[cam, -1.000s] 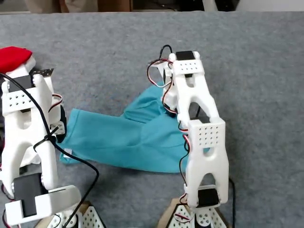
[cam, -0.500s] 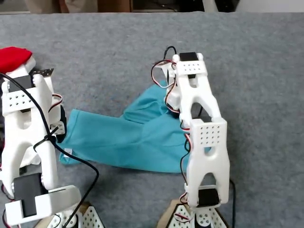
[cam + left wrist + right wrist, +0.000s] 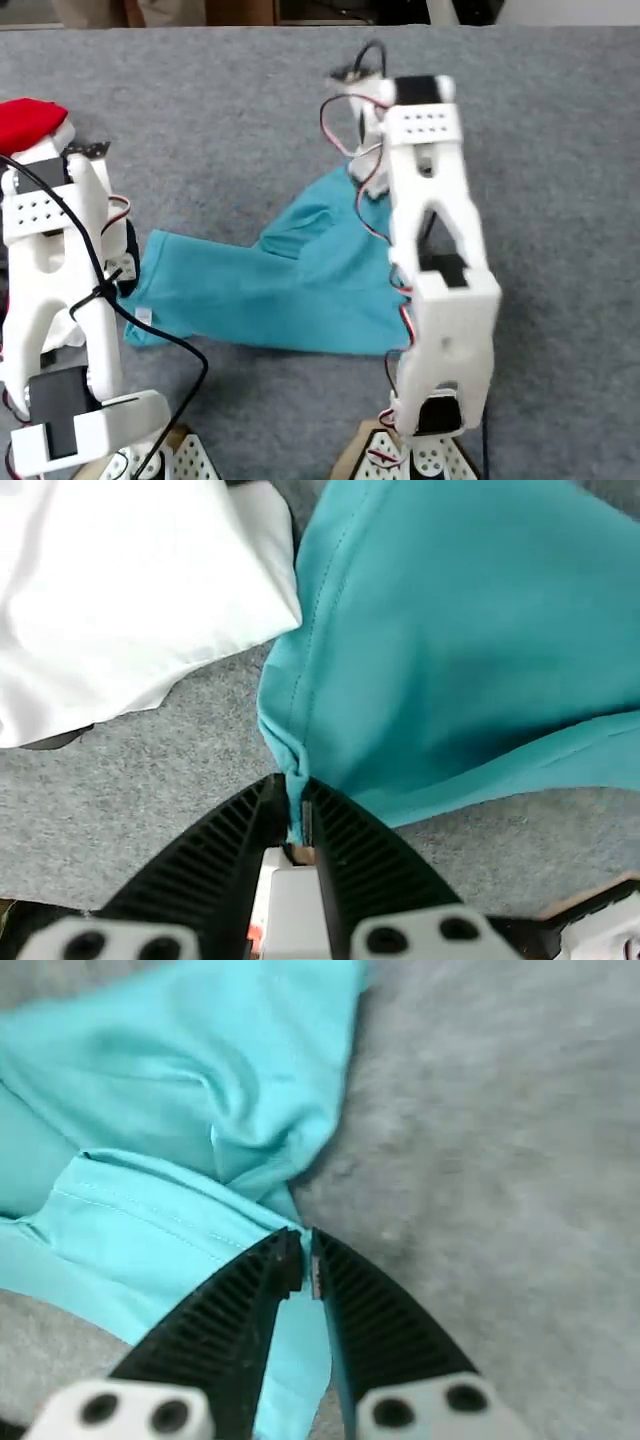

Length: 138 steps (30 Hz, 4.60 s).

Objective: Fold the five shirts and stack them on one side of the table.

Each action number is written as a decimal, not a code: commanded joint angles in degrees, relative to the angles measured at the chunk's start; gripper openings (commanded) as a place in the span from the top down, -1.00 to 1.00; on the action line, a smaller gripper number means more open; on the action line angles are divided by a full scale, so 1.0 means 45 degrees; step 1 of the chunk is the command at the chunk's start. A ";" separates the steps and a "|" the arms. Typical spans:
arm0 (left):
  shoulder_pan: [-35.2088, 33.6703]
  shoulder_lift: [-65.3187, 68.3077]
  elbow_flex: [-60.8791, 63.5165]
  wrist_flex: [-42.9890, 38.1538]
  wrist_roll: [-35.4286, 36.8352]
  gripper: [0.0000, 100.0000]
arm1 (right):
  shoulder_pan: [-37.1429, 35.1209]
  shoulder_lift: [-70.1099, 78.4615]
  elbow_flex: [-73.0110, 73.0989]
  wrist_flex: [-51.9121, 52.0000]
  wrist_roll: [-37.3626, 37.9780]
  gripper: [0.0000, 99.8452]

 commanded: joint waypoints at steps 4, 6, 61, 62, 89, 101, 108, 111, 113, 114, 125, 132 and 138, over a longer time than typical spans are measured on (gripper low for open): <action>-0.0020 -0.0459 -0.2716 -0.0020 0.1446 0.96 | 0.1182 -0.4796 -0.0537 0.0234 -0.0098 0.99; -0.0020 -0.0459 -0.3614 -0.0020 0.1719 0.96 | 0.1553 -0.5832 -0.0752 0.0234 -0.0098 0.99; 0.1446 -0.8742 -0.6056 -0.0391 0.4044 0.96 | 0.2393 -1.3490 -0.6105 -0.6662 0.2071 0.99; 0.1446 -0.8586 -0.5314 -0.0977 0.4044 0.96 | 0.2393 -1.3451 -0.5578 -0.6642 0.2071 0.99; 0.1915 0.2139 -0.6545 -1.0354 0.4220 0.96 | 0.2159 -0.5050 0.0987 -1.3890 0.0801 0.99; 0.2149 0.6242 -1.0725 -0.8596 0.4142 0.96 | 0.2120 -0.1553 -0.4327 -0.9553 0.0821 0.99; 0.2168 0.6183 -1.1233 -0.4884 0.2442 0.96 | 0.2100 -0.1534 -0.6339 -0.2637 0.1680 0.99; 0.2149 0.6183 -1.1194 -0.3556 0.1954 0.96 | 0.2295 -0.1592 -0.6789 -0.0781 0.1680 0.99; 0.2266 0.6164 -1.1253 -0.2618 0.1778 0.96 | 0.2295 -0.1612 -0.7277 0.0215 0.1680 0.99; 0.2286 0.6164 -1.1253 -0.2188 0.1875 0.96 | 0.2315 -0.1612 -0.7375 0.0352 0.1621 0.99; 0.3184 0.4190 -1.0178 0.0078 0.2422 0.96 | 0.2335 -0.7101 0.0518 -0.0039 0.0957 0.99; 0.3145 0.3663 -0.7228 -0.0723 0.2403 0.96 | 0.2901 -1.1204 0.6886 -0.2383 0.1016 0.99; 0.3399 0.2081 -0.3673 -0.1954 0.2051 0.96 | 0.3995 -1.3451 1.1419 -0.3966 0.1309 0.99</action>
